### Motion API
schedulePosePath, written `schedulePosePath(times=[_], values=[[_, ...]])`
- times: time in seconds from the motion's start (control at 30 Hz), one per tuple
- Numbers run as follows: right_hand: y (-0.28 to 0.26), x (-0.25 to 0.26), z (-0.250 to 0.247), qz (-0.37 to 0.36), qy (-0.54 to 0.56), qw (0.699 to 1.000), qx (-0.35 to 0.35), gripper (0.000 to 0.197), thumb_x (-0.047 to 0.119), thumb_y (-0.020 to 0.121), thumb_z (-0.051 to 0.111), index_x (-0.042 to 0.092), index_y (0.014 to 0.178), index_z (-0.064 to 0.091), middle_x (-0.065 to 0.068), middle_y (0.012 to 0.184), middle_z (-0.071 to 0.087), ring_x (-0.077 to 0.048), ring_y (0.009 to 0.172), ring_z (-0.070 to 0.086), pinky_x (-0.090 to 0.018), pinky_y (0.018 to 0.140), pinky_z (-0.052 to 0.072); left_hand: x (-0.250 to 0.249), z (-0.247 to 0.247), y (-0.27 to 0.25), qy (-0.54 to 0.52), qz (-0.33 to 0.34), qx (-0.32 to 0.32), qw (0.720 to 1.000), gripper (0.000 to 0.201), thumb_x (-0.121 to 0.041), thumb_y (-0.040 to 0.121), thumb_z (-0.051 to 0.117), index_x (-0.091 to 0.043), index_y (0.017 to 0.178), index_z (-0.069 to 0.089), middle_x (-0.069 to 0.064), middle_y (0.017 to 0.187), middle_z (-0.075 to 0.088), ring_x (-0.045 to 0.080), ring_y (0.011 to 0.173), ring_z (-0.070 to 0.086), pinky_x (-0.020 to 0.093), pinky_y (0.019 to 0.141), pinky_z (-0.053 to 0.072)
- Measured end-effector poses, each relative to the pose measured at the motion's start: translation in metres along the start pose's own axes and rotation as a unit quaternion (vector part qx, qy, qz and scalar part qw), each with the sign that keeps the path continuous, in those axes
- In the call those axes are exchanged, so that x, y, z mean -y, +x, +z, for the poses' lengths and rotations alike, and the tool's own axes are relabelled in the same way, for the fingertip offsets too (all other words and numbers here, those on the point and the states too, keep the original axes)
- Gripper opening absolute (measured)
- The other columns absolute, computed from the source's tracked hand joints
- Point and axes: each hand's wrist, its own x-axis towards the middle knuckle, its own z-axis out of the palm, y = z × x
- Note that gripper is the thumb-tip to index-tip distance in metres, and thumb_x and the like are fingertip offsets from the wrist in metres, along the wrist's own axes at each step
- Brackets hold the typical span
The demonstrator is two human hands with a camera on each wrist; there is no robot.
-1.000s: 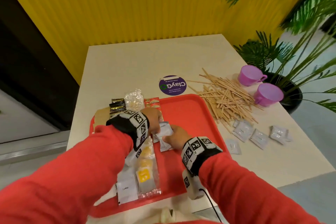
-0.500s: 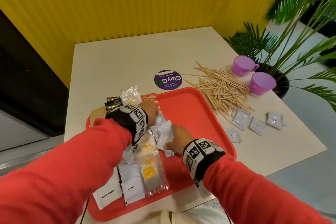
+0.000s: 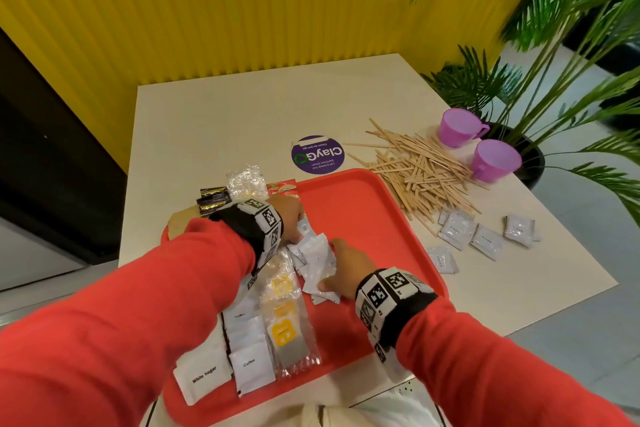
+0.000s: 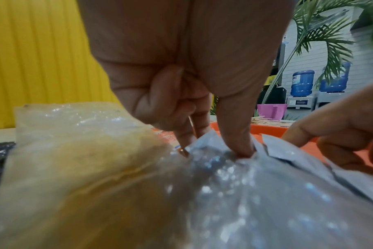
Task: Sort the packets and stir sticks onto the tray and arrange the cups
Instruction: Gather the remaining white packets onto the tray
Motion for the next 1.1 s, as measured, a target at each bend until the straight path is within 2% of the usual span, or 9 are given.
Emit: schedulePosePath(times=[0.17, 0.27, 0.4, 0.53, 0.67, 0.77, 0.83, 0.97, 1.1], values=[[-0.006, -0.004, -0.009, 0.014, -0.096, 0.995, -0.001, 0.057, 0.032, 0.08, 0.067, 0.013, 0.127, 0.041, -0.009, 0.124, 0.053, -0.03, 0.113, 0.052, -0.034, 0.09, 0.041, 0.001, -0.005, 0.001, -0.015, 0.004, 0.001, 1.0, 0.025, -0.016, 0.081, 0.065, -0.014, 0.105, 0.062, 0.003, 0.105, 0.06, 0.021, 0.097, 0.058, 0.027, 0.079, 0.045], [-0.008, -0.003, -0.01, 0.006, -0.122, 0.992, 0.003, 0.065, 0.039, 0.074, 0.072, 0.014, 0.126, 0.042, -0.009, 0.123, 0.045, -0.032, 0.114, 0.047, -0.035, 0.091, 0.041, 0.002, -0.007, 0.002, -0.003, 0.004, 0.022, 1.0, 0.018, -0.004, 0.082, 0.059, -0.013, 0.097, 0.061, 0.004, 0.103, 0.059, 0.017, 0.088, 0.052, 0.023, 0.074, 0.041], [-0.009, 0.001, -0.003, -0.011, -0.09, 0.996, 0.025, 0.078, 0.037, 0.066, 0.081, 0.012, 0.128, 0.039, -0.009, 0.121, 0.044, -0.029, 0.11, 0.05, -0.035, 0.088, 0.045, 0.002, -0.006, 0.003, -0.012, 0.006, 0.032, 0.999, 0.036, 0.002, 0.083, 0.053, -0.01, 0.115, 0.064, 0.006, 0.119, 0.063, 0.017, 0.092, 0.054, 0.022, 0.075, 0.04], [-0.011, 0.003, 0.001, -0.033, -0.063, 0.997, 0.033, 0.078, 0.032, 0.068, 0.08, 0.013, 0.13, 0.036, -0.008, 0.121, 0.051, -0.027, 0.109, 0.053, -0.031, 0.081, 0.043, 0.001, -0.007, 0.003, -0.012, 0.02, 0.036, 0.999, 0.034, 0.002, 0.084, 0.052, -0.011, 0.111, 0.066, 0.004, 0.115, 0.065, 0.018, 0.098, 0.06, 0.02, 0.069, 0.04], [-0.013, 0.004, 0.001, -0.047, -0.06, 0.996, 0.039, 0.073, 0.033, 0.071, 0.077, 0.013, 0.13, 0.04, -0.008, 0.122, 0.052, -0.027, 0.109, 0.053, -0.032, 0.085, 0.045, 0.002, -0.006, 0.004, -0.006, 0.042, 0.043, 0.998, 0.027, 0.0, 0.082, 0.056, -0.01, 0.105, 0.067, 0.004, 0.109, 0.066, 0.011, 0.086, 0.05, 0.01, 0.054, 0.03], [-0.015, 0.004, 0.0, -0.052, -0.098, 0.994, 0.015, 0.064, 0.038, 0.069, 0.076, 0.011, 0.12, 0.049, -0.007, 0.118, 0.042, -0.03, 0.108, 0.048, -0.034, 0.084, 0.043, 0.003, -0.005, 0.005, -0.008, 0.051, 0.028, 0.998, 0.018, -0.002, 0.081, 0.057, -0.017, 0.09, 0.06, -0.001, 0.095, 0.057, 0.011, 0.085, 0.048, 0.007, 0.052, 0.027], [-0.015, 0.004, -0.001, -0.056, -0.097, 0.994, 0.018, 0.059, 0.036, 0.069, 0.077, 0.01, 0.115, 0.05, -0.005, 0.109, 0.042, -0.029, 0.103, 0.048, -0.033, 0.08, 0.043, 0.004, -0.006, 0.004, -0.026, 0.042, 0.027, 0.998, 0.021, -0.003, 0.081, 0.059, -0.019, 0.094, 0.061, -0.002, 0.097, 0.057, 0.01, 0.086, 0.048, 0.008, 0.054, 0.03], [-0.014, 0.001, 0.001, -0.084, -0.09, 0.992, 0.035, 0.044, 0.029, 0.071, 0.077, 0.014, 0.091, 0.041, 0.005, 0.078, 0.037, -0.019, 0.083, 0.042, -0.023, 0.054, 0.03, 0.003, -0.009, 0.002, -0.034, 0.019, 0.042, 0.998, 0.031, 0.001, 0.078, 0.062, -0.015, 0.105, 0.064, 0.0, 0.099, 0.057, 0.014, 0.086, 0.05, 0.02, 0.065, 0.042], [-0.013, 0.001, 0.001, -0.092, -0.045, 0.994, 0.044, 0.045, 0.025, 0.068, 0.079, 0.021, 0.073, 0.034, 0.008, 0.071, 0.034, -0.019, 0.077, 0.042, -0.021, 0.051, 0.029, 0.003, -0.005, 0.0, -0.011, 0.021, 0.046, 0.999, 0.026, -0.002, 0.076, 0.066, -0.021, 0.089, 0.054, -0.002, 0.09, 0.054, 0.014, 0.081, 0.049, 0.015, 0.053, 0.034]])
